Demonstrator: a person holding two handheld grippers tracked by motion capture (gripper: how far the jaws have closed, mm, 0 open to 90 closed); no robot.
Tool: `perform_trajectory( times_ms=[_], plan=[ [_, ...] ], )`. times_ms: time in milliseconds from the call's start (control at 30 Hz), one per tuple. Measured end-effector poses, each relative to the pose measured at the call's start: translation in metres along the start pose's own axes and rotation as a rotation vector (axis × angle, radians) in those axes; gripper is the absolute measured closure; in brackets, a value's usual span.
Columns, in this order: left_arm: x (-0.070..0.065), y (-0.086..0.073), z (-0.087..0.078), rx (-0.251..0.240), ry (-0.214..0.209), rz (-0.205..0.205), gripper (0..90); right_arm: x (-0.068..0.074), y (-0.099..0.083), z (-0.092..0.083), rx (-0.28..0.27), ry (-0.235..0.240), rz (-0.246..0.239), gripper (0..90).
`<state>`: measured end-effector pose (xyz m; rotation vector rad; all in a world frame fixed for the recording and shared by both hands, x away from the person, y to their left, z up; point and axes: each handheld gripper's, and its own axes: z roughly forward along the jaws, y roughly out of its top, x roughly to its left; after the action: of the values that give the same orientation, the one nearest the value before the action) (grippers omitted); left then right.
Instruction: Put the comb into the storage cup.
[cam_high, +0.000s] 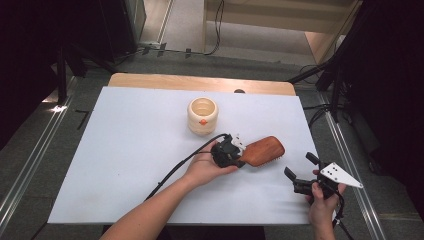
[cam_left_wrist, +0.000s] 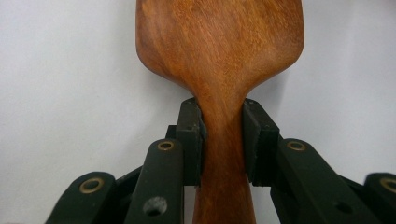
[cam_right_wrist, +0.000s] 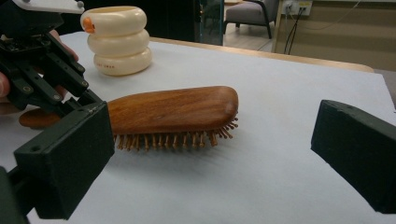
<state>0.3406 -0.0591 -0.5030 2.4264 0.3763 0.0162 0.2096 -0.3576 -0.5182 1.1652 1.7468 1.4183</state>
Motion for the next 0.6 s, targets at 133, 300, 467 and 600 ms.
perform_trajectory(
  times_ms=[133,300,467,600],
  plan=[
    [-0.001,-0.003,-0.001,-0.029,0.010,-0.020,72.4,0.000,0.000,0.000,0.000,0.000,0.006,0.0],
    [-0.001,-0.007,-0.007,-0.058,0.028,-0.015,72.4,0.000,0.000,0.000,0.005,0.001,0.003,0.0],
    [-0.001,-0.010,-0.017,-0.097,0.051,-0.027,72.3,0.003,0.001,0.001,0.023,-0.009,-0.015,0.0],
    [0.000,-0.013,-0.027,-0.130,0.078,-0.025,72.3,0.009,0.003,0.006,0.063,-0.022,-0.066,0.0]
  ],
)
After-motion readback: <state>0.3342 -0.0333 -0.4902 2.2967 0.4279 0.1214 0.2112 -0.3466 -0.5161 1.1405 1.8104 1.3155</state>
